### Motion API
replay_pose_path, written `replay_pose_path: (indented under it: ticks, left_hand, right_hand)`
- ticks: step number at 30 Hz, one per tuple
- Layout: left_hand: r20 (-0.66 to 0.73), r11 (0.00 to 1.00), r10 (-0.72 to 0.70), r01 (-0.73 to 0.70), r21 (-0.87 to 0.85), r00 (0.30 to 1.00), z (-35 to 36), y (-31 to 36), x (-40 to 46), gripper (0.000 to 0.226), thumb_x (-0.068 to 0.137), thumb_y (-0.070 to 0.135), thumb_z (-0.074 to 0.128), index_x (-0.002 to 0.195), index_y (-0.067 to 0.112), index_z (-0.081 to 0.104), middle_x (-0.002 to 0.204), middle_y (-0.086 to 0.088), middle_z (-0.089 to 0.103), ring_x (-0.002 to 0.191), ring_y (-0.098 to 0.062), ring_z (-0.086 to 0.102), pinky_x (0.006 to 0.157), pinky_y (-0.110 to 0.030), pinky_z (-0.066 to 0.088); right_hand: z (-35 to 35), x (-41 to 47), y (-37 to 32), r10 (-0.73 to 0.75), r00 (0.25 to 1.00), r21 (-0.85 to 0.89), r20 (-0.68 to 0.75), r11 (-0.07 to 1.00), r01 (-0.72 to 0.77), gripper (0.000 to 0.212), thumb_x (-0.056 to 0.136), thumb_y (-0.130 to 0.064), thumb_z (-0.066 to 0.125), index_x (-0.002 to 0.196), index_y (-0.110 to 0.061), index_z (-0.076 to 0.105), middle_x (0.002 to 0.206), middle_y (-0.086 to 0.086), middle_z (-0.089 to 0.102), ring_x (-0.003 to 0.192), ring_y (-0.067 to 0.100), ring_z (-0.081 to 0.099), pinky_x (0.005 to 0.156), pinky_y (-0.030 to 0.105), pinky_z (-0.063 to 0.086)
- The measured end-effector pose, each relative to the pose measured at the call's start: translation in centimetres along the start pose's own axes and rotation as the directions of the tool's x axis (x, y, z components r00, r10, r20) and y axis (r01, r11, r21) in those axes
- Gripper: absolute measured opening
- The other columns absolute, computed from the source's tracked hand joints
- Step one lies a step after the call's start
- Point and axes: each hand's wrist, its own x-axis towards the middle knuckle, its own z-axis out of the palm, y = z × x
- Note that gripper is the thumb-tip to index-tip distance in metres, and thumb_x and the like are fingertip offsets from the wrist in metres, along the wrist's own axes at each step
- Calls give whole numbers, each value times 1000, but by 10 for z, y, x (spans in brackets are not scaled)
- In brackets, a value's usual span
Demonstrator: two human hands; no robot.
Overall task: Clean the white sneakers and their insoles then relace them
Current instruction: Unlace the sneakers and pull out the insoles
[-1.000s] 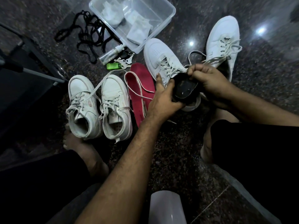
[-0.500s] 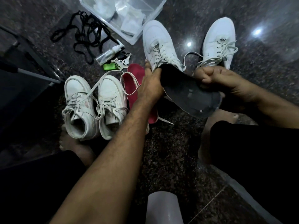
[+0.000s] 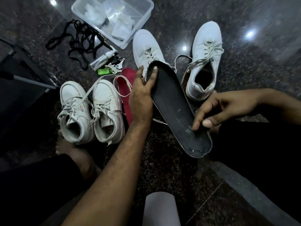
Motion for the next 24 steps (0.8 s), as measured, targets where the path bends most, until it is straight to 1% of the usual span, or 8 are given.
replay_pose_path:
  ticks: [4, 8, 12, 14, 16, 19, 22, 24]
  left_hand:
    - [-36, 997, 75, -75, 2, 997, -15, 5, -4, 54, 103, 15, 49, 145, 47, 39, 158, -10, 35, 145, -26, 34, 116, -43, 34]
    - [63, 956, 270, -275, 98, 961, -6, -12, -20, 63, 92, -4, 44, 151, 21, 43, 154, -12, 40, 131, -30, 48, 105, -43, 43]
    - [128, 972, 192, -206, 112, 973, 3, -11, -34, 77, 87, -9, 48, 154, 26, 34, 157, -14, 35, 124, -31, 52, 98, -43, 47]
    - [107, 983, 150, -159, 88, 983, 7, -7, -29, 83, 82, -14, 50, 154, 25, 35, 155, -15, 37, 126, -31, 51, 96, -45, 48]
    - [73, 989, 144, -147, 31, 987, 9, 2, -18, 80, 81, -15, 50, 152, 20, 39, 150, -18, 41, 129, -33, 50, 98, -46, 48]
    - [57, 988, 145, -142, -56, 988, 15, 19, -1, 67, 82, -9, 47, 146, 11, 48, 142, -21, 47, 127, -35, 51, 100, -47, 48]
    - [124, 987, 143, -132, -90, 982, 26, 31, 12, 55, 85, 2, 45, 137, 10, 58, 134, -17, 55, 120, -33, 56, 93, -48, 51]
    - [206, 986, 143, -121, -117, 968, 33, 39, 17, 46, 90, 14, 49, 136, 14, 60, 129, -10, 60, 117, -30, 58, 91, -49, 50]
  right_hand:
    - [-3, -5, 5, -67, 946, 35, -318, 996, 82, 21, 89, -10, 62, 105, -11, 75, 103, 3, 75, 100, 6, 65, 90, 18, 49]
    - [-11, 1, 22, -70, 739, 24, -670, 993, 115, 15, 92, -10, 64, 105, -9, 72, 101, 7, 75, 95, 7, 65, 89, 22, 51]
    - [-24, 2, 37, -142, 552, -295, -822, 934, -200, 15, 92, -12, 67, 105, -19, 73, 94, -6, 71, 76, -5, 62, 74, 10, 44]
    - [-27, 5, 46, -194, 488, -402, -851, 839, -368, 19, 90, -23, 69, 108, -24, 71, 99, -3, 65, 78, 5, 59, 77, 23, 48]
    - [-26, 12, 53, -168, 534, -446, -829, 774, -449, 24, 89, -39, 65, 108, -25, 69, 102, 0, 65, 88, 20, 61, 80, 37, 51]
    - [-21, 22, 59, -131, 632, -533, -764, 679, -504, 28, 90, -48, 59, 88, -21, 62, 85, 0, 65, 88, 29, 58, 72, 39, 49]
    - [-18, 22, 56, -124, 684, -565, -719, 678, -471, 37, 91, -54, 51, 71, -24, 52, 61, -7, 53, 74, 24, 59, 65, 38, 49]
    - [-14, 22, 49, -21, 781, -554, -624, 716, -424, 37, 93, -56, 46, 70, -29, 55, 57, -11, 52, 66, 15, 61, 65, 35, 48]
